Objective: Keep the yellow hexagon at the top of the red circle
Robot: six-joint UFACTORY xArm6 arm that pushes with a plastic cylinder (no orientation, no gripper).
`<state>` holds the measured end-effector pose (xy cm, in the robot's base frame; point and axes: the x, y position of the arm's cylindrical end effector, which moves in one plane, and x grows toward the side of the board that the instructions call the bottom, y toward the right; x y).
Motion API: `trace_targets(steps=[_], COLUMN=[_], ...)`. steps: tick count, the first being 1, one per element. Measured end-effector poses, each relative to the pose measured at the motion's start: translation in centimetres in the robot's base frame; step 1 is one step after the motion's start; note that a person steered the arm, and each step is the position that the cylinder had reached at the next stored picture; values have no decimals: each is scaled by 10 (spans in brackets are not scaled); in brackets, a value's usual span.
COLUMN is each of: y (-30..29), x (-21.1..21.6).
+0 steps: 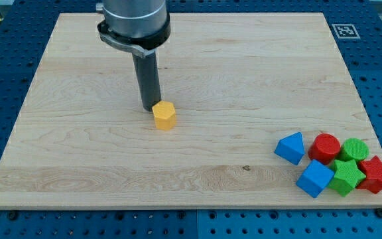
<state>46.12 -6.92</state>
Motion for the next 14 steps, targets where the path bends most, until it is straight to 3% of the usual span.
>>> trace_targets(steps=[2, 7, 9, 11, 13, 14], y=[33, 34, 80, 121, 130, 149], x=[29, 80, 106, 74, 106, 70])
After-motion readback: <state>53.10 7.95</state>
